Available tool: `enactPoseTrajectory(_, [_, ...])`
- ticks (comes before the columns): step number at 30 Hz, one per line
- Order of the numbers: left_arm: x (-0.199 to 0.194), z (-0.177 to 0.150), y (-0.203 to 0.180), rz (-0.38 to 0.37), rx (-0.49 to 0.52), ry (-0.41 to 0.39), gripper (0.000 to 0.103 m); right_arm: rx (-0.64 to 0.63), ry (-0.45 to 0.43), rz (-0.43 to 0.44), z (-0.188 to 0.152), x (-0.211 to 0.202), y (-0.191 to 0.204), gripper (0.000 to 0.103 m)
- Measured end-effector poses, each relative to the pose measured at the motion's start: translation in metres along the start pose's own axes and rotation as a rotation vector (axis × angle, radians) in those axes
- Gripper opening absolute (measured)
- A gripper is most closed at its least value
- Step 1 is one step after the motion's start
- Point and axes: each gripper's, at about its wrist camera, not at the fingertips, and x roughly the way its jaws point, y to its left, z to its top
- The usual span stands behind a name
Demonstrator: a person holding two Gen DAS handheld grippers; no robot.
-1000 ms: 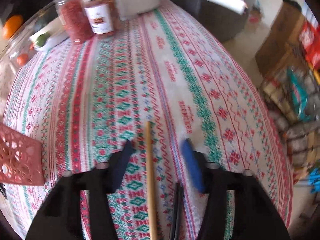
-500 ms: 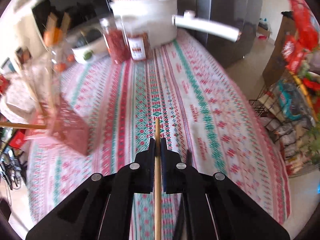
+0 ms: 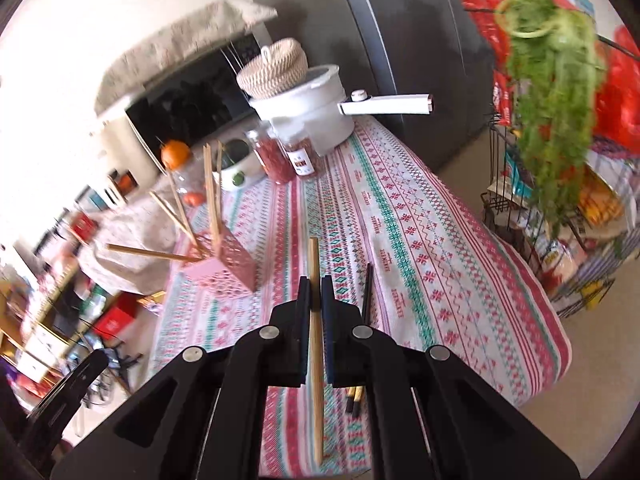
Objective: Organize utensils
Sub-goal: 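Carry both chopsticks to the pink basket and open both tools to drop them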
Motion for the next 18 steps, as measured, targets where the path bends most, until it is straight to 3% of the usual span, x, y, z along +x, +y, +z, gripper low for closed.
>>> enactPoseTrajectory(5, [-0.023,0.031,-0.018,0.010,0.037,-0.070,0.004,0.022,-0.037,0.044,0.002,-0.031,-0.005,0.006])
enactPoseTrajectory(9, [-0.033,0.076,-0.034,0.022,0.049,-0.143,0.004,0.037,-0.074,0.064,0.015,-0.044,-0.009,0.006])
enactPoseTrajectory(13, [-0.030,0.132,-0.047,0.049,0.028,-0.216,0.004,0.068,-0.074,0.083,0.028,-0.041,-0.016,0.006])
enactPoseTrajectory(18, [-0.011,0.171,-0.056,0.094,0.020,-0.259,0.004,0.085,-0.069,0.075,0.037,-0.033,-0.023,0.006])
